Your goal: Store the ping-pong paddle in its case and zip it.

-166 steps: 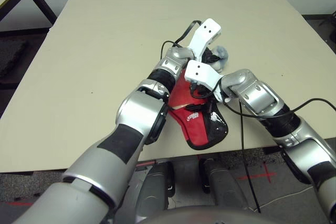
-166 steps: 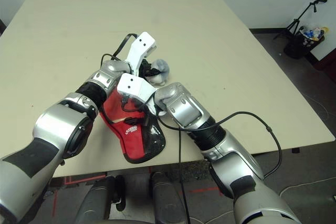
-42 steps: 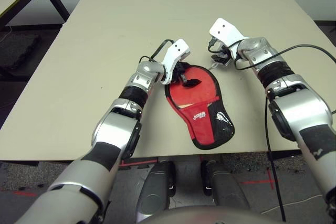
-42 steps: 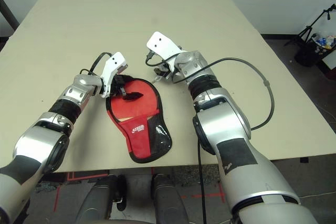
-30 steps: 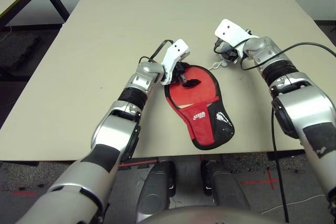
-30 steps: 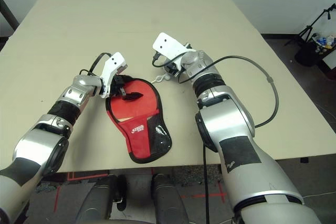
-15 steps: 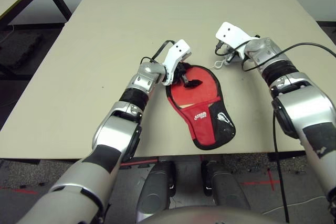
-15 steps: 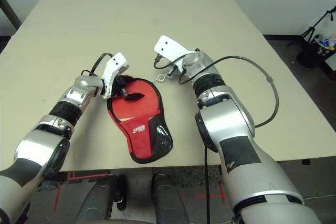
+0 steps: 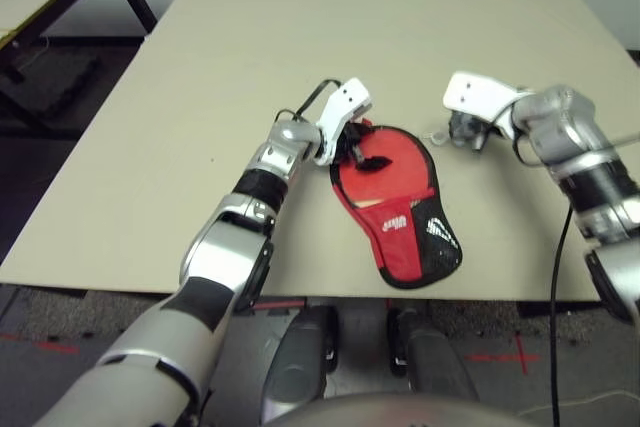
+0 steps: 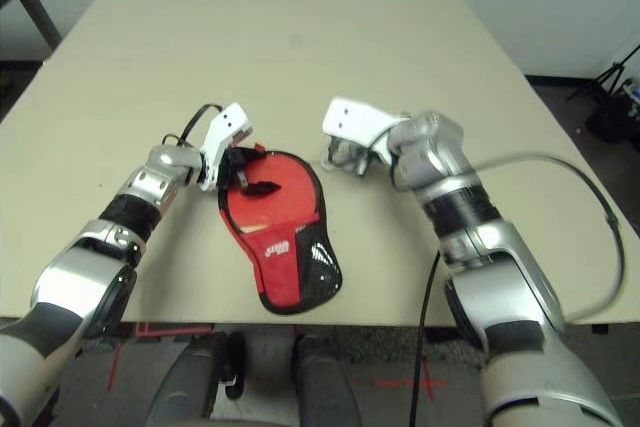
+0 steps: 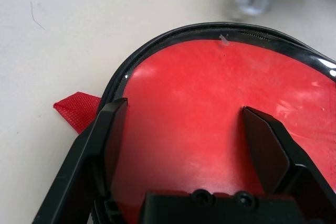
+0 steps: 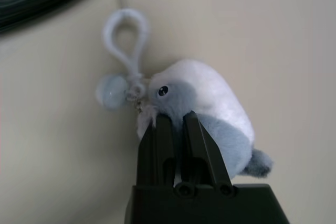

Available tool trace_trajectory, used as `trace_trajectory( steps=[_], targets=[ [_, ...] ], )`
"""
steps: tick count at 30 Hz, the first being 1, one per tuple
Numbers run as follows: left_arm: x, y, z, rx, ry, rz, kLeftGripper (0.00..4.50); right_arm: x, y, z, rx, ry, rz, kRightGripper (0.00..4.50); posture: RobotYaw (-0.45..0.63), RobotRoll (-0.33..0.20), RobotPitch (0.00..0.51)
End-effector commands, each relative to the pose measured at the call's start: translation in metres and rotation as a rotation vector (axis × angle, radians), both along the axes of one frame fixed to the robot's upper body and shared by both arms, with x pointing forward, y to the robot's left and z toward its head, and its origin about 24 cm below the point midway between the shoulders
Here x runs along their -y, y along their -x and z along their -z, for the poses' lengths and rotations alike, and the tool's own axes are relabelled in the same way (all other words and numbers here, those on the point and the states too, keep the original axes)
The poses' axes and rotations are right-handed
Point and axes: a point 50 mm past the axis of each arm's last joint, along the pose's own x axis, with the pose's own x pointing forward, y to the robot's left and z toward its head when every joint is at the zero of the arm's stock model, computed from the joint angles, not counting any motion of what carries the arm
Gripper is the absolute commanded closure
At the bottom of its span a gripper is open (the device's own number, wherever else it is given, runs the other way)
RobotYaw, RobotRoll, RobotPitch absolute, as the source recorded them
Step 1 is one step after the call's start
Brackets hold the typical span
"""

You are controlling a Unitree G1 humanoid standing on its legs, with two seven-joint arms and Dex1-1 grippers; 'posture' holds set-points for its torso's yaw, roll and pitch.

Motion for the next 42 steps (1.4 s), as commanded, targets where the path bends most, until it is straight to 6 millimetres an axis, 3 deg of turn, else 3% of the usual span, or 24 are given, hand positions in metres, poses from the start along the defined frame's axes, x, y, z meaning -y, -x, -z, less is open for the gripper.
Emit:
trace_trajectory(
  steps=[1,10,20,26,29,32,38,42],
  targets=[
    [-0.002,0.006,0.025,-0.085,-0.068,-0.008,0.0,-0.01,0.024,0.002,-0.102,-0.02,-0.039,4.48,-0.12,0.0,0.173],
    [0.004,0.006,0.025,-0.085,-0.069,0.005,0.0,-0.024,0.065,-0.008,-0.223,-0.014,-0.157,4.48,-0.14,0.0,0.18],
    [0.003,0.004,0.023,-0.08,-0.075,0.009,0.0,-0.008,0.141,0.017,-0.58,0.073,-0.221,4.48,-0.16,0.0,0.178],
    [0.004,0.004,0.023,-0.08,-0.075,0.014,0.0,-0.009,0.152,0.025,-0.595,0.037,-0.212,4.48,-0.16,0.0,0.178],
    [0.005,0.004,0.023,-0.079,-0.075,0.019,0.0,-0.008,0.143,0.024,-0.538,0.014,-0.185,4.48,-0.17,0.0,0.176],
    [0.006,0.004,0.021,-0.075,-0.073,0.023,0.0,-0.005,0.135,0.019,-0.515,-0.006,-0.153,3.53,-0.17,0.0,0.174],
    [0.006,0.005,0.008,-0.065,-0.034,0.075,0.0,-0.001,0.115,-0.018,-0.57,-0.2,-0.04,1.55,-0.16,0.0,0.167],
    [-0.007,0.009,-0.023,-0.072,0.051,0.115,0.0,0.018,0.086,-0.07,-0.446,-0.422,0.068,0.31,-0.14,0.0,0.162]
  ],
)
